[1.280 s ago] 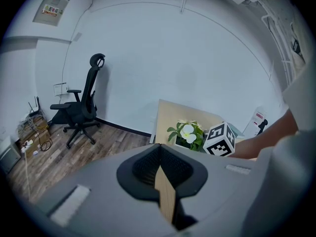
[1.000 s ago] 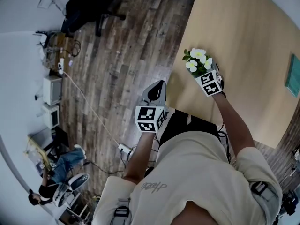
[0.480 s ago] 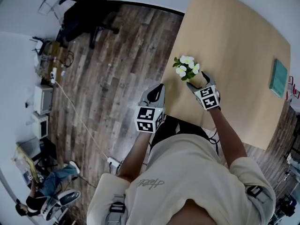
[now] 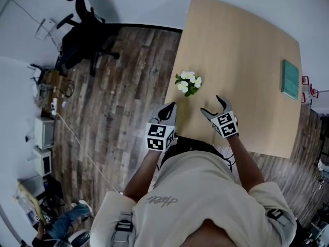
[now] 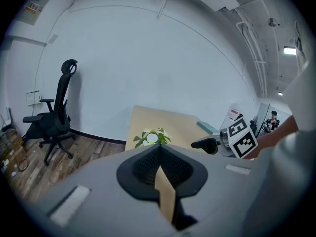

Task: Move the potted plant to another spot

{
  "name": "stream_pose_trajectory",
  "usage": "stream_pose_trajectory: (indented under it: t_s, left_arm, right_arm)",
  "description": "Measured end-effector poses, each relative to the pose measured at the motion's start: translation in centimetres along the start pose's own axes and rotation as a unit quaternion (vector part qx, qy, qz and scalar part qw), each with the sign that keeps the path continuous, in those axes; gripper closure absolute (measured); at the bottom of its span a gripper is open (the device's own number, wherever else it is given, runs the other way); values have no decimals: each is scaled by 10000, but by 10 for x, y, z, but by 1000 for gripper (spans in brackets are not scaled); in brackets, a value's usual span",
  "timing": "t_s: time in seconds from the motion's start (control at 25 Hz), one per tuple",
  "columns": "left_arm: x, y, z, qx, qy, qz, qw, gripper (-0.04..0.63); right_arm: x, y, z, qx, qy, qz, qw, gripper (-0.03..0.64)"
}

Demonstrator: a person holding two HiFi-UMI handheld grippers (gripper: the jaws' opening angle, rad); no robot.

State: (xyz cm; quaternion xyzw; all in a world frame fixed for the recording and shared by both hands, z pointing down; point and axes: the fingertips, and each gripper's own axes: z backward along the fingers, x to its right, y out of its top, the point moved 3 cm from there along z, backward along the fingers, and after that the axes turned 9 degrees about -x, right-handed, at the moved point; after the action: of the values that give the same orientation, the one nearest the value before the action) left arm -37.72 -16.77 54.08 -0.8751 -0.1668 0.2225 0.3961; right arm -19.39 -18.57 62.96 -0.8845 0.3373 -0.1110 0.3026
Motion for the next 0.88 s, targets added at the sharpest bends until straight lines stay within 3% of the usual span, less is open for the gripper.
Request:
stream_pose_trajectory:
  t_s: [0.24, 0.44, 0.72, 0.88]
  left_arm:
    - [4, 9, -14, -82, -167, -308, 9994, 581]
    - [17, 22, -25, -17, -223, -563, 9982, 581]
    - [45, 37, -17, 117, -76, -538, 9985, 581]
    - [54, 41, -16, 108, 67, -495, 9987, 581]
  right_arm:
    - [12, -10, 38, 304, -308, -371, 9984, 285]
    - [31, -21, 63, 636, -652, -755, 9930, 401]
    - [57, -39, 99, 948, -956, -1183, 9838, 599]
    - [69, -32, 125, 1236, -972, -1205, 9802, 614]
